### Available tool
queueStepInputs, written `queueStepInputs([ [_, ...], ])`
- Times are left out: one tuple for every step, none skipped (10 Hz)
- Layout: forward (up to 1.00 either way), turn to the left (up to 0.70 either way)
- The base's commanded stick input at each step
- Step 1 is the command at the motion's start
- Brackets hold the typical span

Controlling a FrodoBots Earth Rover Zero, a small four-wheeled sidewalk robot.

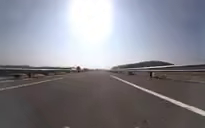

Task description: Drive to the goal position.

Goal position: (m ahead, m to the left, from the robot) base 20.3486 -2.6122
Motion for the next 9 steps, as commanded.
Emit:
queueStepInputs([
  [1.0, 0.0],
  [1.0, 0.0],
  [1.0, 0.0],
  [1.0, 0.0],
  [1.0, 0.0],
  [1.0, 0.0],
  [1.0, 0.0],
  [1.0, 0.0],
  [1.0, 0.0],
])
